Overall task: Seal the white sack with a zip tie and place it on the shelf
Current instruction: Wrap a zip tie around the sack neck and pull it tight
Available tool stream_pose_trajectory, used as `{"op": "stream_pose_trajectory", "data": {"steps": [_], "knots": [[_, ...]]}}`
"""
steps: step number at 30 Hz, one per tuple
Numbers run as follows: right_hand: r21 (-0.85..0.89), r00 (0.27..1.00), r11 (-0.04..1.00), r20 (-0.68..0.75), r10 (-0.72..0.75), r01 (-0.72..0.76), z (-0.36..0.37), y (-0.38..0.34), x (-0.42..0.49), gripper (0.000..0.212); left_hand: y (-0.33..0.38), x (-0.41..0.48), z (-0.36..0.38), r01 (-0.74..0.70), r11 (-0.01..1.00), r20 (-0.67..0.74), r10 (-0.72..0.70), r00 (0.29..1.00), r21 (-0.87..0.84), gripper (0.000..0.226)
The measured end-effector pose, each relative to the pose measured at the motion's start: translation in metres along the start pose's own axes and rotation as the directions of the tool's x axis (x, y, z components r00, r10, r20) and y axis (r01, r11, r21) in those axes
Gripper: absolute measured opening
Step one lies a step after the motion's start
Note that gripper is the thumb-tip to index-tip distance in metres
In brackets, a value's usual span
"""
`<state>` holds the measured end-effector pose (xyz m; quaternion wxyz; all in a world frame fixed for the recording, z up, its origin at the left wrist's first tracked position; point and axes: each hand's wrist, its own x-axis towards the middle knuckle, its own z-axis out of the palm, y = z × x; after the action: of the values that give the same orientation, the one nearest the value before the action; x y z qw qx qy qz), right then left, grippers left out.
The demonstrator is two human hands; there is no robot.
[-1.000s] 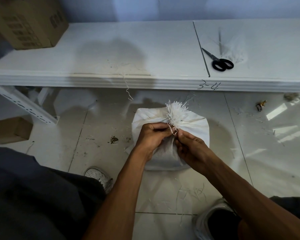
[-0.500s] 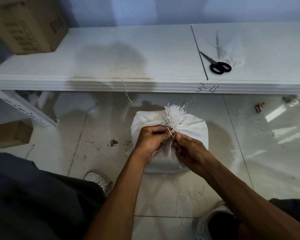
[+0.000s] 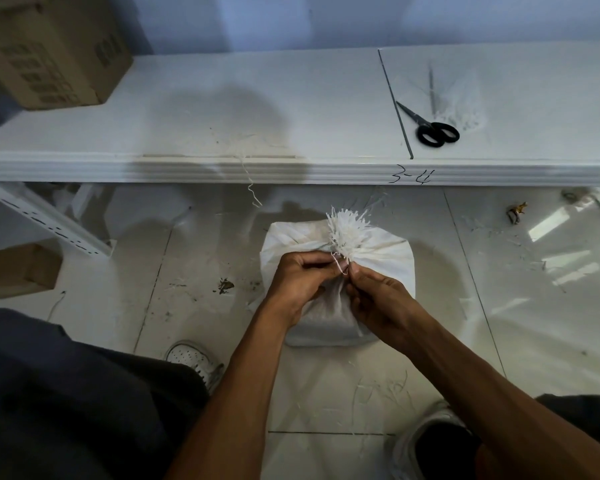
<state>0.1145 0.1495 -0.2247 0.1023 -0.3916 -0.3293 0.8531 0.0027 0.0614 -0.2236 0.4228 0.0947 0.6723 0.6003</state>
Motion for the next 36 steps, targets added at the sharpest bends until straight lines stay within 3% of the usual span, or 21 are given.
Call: {"op": "stream_pose_trajectory", "data": {"steps": [3, 6, 9, 12, 20, 25, 36], "knots": [[-0.087, 0.998, 0.995, 0.011, -0.058, 0.059, -0.003, 0.001, 0.001, 0.009, 0.0, 0.0, -0.002, 0.016, 1.0, 0.014, -0.016, 1.0, -0.006, 0.009], [-0.322, 0.975, 0.923, 0.002, -0.223, 0.212, -0.004, 0.002, -0.001, 0.011, 0.0, -0.001, -0.002, 0.037, 0.999, 0.005, -0.037, 0.999, -0.007, 0.011], [-0.576, 0.881, 0.697, 0.089, -0.464, 0.426, -0.007, 0.0, -0.002, 0.011, 0.0, 0.0, -0.002, 0.056, 0.998, -0.009, -0.056, 0.998, -0.012, 0.009], [-0.772, 0.807, 0.432, 0.171, -0.565, 0.466, -0.011, 0.0, -0.001, 0.009, 0.0, 0.001, -0.003, 0.074, 0.997, -0.017, -0.074, 0.997, -0.019, 0.015], [-0.885, 0.72, 0.118, 0.281, -0.634, 0.45, -0.01, -0.003, -0.003, 0.01, 0.003, -0.001, -0.003, 0.088, 0.996, 0.005, -0.088, 0.996, -0.024, 0.009], [-0.885, 0.657, 0.019, 0.331, -0.677, 0.465, -0.008, -0.005, -0.007, 0.006, 0.005, -0.002, -0.003, 0.08, 0.997, 0.018, -0.08, 0.997, -0.007, 0.012], [-0.883, 0.667, -0.01, 0.361, -0.652, 0.468, -0.006, -0.005, -0.006, 0.006, 0.007, -0.002, -0.006, 0.092, 0.995, 0.032, -0.093, 0.995, 0.041, 0.011]]}}
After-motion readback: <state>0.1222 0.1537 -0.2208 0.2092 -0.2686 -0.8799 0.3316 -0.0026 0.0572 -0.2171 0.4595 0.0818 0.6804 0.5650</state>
